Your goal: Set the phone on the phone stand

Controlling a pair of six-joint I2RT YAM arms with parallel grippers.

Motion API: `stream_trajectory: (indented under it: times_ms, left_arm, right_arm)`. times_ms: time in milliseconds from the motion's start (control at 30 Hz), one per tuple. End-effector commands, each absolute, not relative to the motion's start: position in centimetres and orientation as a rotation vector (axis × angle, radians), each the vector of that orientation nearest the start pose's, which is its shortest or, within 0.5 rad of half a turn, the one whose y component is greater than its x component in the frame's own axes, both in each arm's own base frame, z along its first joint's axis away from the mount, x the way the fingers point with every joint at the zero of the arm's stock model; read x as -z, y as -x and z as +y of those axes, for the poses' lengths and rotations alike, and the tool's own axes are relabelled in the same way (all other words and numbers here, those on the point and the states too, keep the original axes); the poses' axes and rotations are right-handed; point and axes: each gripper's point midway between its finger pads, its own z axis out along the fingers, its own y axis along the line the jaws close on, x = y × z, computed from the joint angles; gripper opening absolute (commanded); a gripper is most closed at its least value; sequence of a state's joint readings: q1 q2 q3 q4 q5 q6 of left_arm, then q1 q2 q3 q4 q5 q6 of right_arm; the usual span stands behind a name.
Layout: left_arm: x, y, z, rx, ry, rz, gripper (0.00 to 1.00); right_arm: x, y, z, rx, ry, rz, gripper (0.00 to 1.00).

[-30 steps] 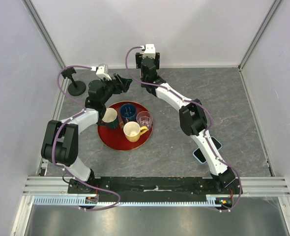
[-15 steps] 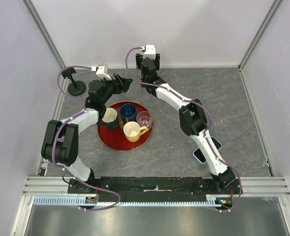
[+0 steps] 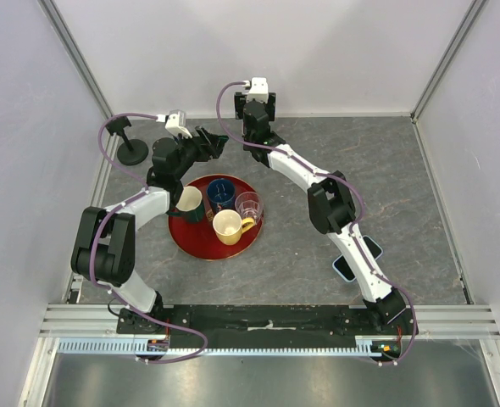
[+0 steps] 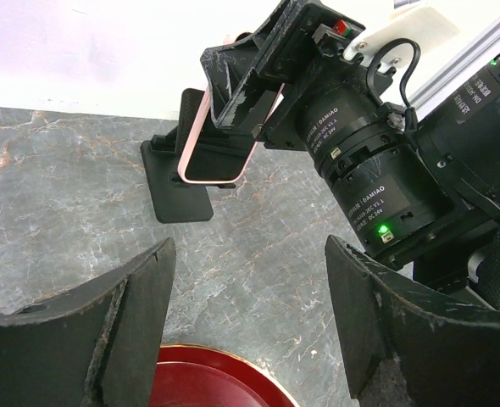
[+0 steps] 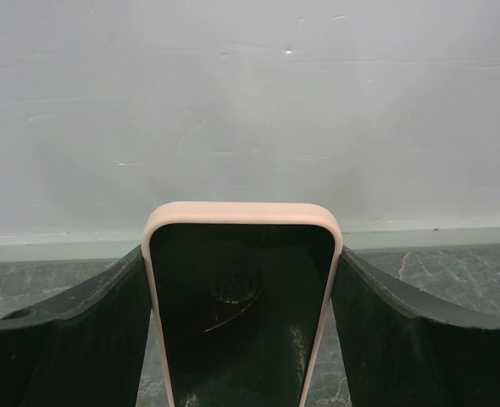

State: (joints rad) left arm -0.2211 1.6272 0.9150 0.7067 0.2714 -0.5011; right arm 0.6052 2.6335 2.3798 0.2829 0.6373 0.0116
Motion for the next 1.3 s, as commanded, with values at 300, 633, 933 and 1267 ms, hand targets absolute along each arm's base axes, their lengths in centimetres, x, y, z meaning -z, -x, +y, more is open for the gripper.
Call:
stream_trajectory:
  times_ms: [300,633,933,1267]
  left_arm:
    - [-23.2,-47.3,-17.7,0.797,0.008,1.594,0.77]
    - [-23.2,-47.3,-17.7,0.798,0.012,1.595,0.77]
    - [-23.1,-47.4,-17.6,0.798,0.015,1.595,0.77]
    - [-23.2,-47.3,-17.7,0.800,0.013,1.594,0.77]
  right_arm:
    - [-21.3,-65.5,32.8,-0.037,-0.086,1.493,0.45]
    - [-19.8,-65.9,33.0,-0.074,-0.086,1.511,0.51]
    - [-19.6,-66.0,33.4,-0.105,-0.057,1.516,0.63]
    - [-19.7,-65.9,33.6,-0.103,-0.024,1.523,0.90]
